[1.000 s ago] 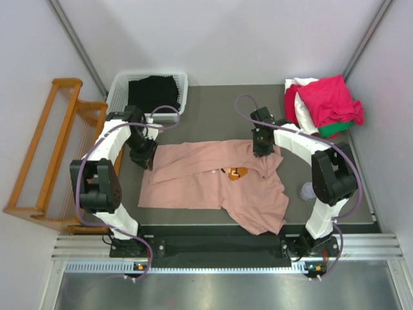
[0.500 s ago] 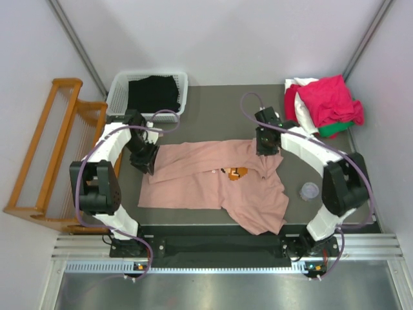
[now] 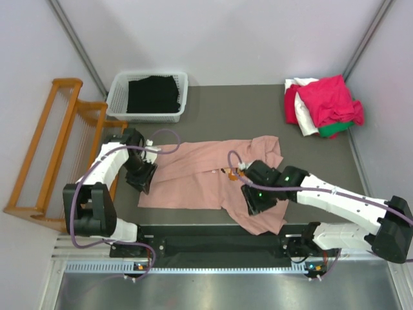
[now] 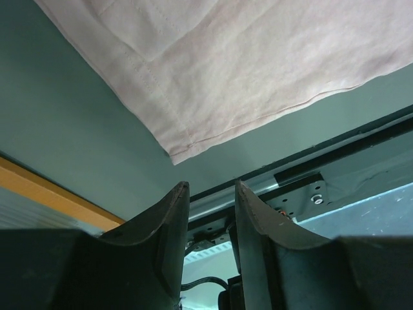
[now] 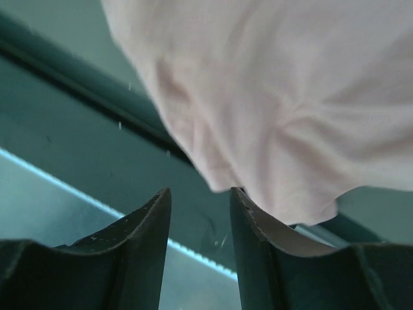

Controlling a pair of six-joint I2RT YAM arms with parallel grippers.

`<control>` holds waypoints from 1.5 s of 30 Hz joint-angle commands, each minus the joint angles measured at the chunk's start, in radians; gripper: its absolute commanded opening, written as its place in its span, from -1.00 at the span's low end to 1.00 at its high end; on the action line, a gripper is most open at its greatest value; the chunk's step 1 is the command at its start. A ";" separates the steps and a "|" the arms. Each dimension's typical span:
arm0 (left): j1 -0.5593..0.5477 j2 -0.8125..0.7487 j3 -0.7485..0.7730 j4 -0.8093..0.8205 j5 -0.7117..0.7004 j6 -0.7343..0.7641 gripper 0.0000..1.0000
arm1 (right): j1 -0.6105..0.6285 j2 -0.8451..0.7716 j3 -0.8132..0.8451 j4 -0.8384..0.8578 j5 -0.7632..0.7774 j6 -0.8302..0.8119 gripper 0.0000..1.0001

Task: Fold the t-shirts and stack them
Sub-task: Fold the tshirt

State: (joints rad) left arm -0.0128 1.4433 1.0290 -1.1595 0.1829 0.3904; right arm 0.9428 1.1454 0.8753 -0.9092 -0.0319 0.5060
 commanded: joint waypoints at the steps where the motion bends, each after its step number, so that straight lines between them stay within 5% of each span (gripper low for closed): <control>1: 0.005 -0.014 -0.015 0.040 -0.031 0.016 -0.21 | 0.083 -0.004 -0.029 -0.045 -0.098 0.040 -0.14; 23: 0.005 -0.027 -0.106 0.354 -0.046 0.038 -0.35 | 0.240 0.140 -0.090 0.092 -0.063 0.149 -0.06; 36: 0.005 -0.188 -0.228 0.420 0.001 0.132 -0.35 | 0.321 -0.036 -0.252 0.251 0.317 0.287 -0.03; 45: 0.005 -0.276 -0.334 0.386 -0.039 0.231 -0.35 | 0.401 0.132 -0.216 0.290 0.369 0.293 -0.01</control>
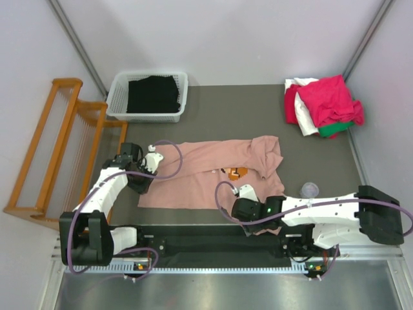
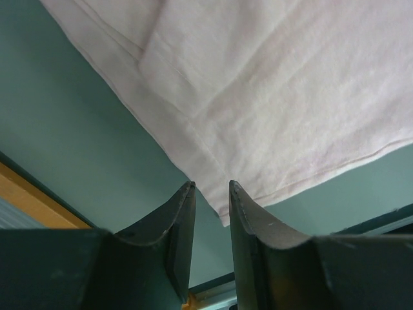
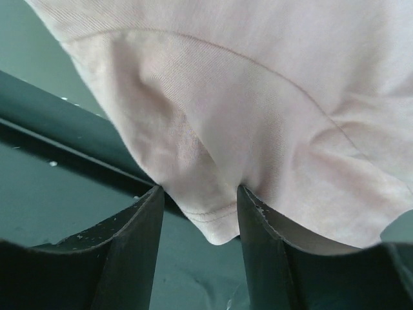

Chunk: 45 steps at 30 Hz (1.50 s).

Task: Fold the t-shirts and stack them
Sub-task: Fold the tshirt

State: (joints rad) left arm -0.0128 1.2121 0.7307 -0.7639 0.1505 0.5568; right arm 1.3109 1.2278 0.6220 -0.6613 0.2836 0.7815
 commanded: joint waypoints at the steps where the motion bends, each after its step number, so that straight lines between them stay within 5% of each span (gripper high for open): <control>1: 0.005 -0.051 -0.042 -0.009 -0.006 0.068 -0.35 | 0.034 0.056 0.042 0.040 0.054 0.013 0.00; 22: 0.005 0.009 -0.132 0.043 -0.023 0.089 -0.38 | 0.036 0.049 0.117 -0.064 0.054 0.044 -0.02; 30: 0.005 0.044 -0.125 0.054 -0.017 0.077 -0.54 | 0.037 0.030 0.078 -0.067 0.002 0.074 -0.26; 45: 0.005 0.058 -0.090 0.041 -0.003 0.052 -0.57 | 0.085 0.045 0.042 -0.069 -0.067 0.107 -0.14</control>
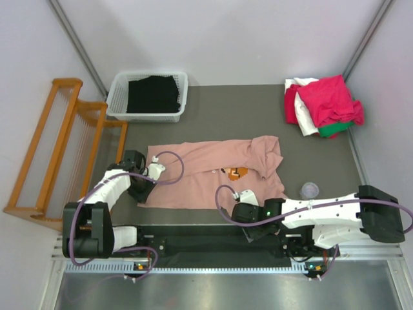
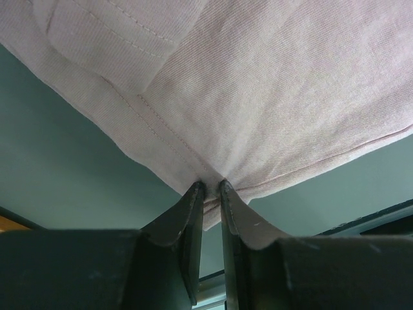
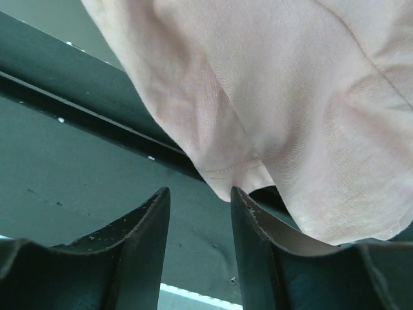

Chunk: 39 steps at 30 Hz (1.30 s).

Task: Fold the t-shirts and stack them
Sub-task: Fold the tshirt

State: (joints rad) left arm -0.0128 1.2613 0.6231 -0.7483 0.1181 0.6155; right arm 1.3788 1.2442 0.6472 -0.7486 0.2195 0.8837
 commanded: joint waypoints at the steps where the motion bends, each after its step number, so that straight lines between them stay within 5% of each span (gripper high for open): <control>1: 0.005 0.007 0.021 0.024 0.032 -0.005 -0.57 | 0.016 0.034 0.017 0.023 -0.003 0.003 -0.14; 11: 0.005 0.001 0.030 0.017 0.037 -0.013 -0.57 | 0.017 0.066 0.025 0.058 0.009 -0.014 -0.20; 17: 0.005 0.001 0.035 0.015 0.043 -0.022 -0.58 | 0.017 0.096 0.078 0.040 0.049 -0.052 -0.55; 21: 0.005 -0.005 0.041 0.017 0.045 -0.026 -0.58 | 0.017 0.093 0.092 0.023 0.067 -0.057 -0.99; 30: 0.005 0.000 0.067 0.014 0.052 -0.043 -0.59 | 0.017 0.067 0.078 0.005 0.081 -0.042 -1.00; 39: 0.005 -0.008 0.076 -0.002 0.045 -0.040 -0.60 | 0.016 0.084 0.045 0.032 0.054 -0.028 -0.08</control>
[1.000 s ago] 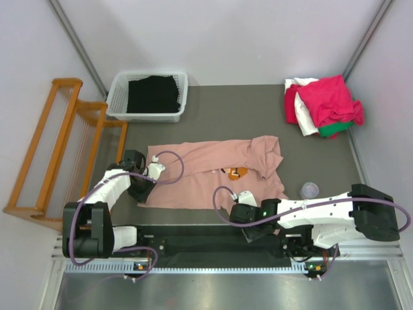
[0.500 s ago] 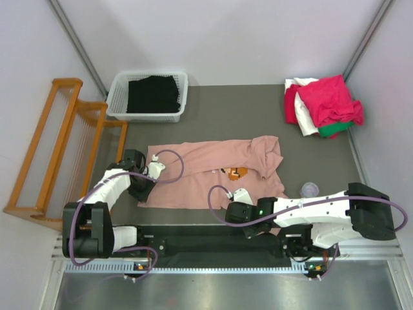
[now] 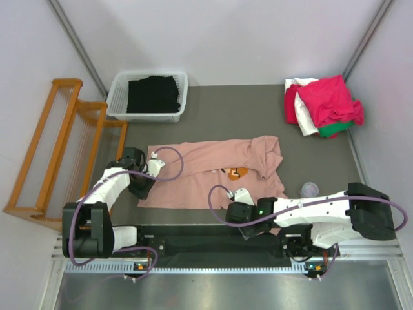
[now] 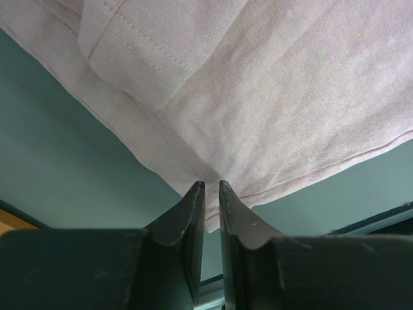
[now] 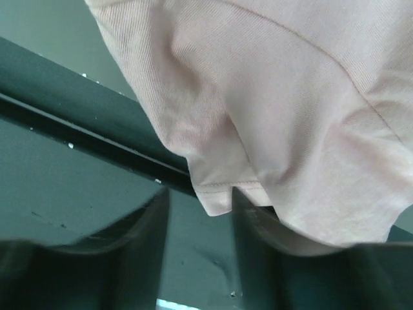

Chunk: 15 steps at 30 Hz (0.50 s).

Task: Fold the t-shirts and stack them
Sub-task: Fold the tshirt

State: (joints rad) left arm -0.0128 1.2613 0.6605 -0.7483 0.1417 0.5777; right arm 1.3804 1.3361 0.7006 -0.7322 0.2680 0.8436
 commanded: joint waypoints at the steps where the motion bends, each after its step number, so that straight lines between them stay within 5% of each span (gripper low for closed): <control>1: 0.005 -0.010 0.042 -0.002 0.024 -0.006 -0.61 | 0.016 -0.005 -0.012 0.019 0.005 0.015 -0.07; 15: 0.005 0.001 0.025 0.012 0.009 -0.004 -0.54 | 0.014 0.020 -0.044 0.068 -0.006 0.032 -0.25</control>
State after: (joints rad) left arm -0.0128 1.2613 0.6697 -0.7544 0.1413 0.5751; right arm 1.3804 1.3388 0.6693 -0.6926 0.2600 0.8570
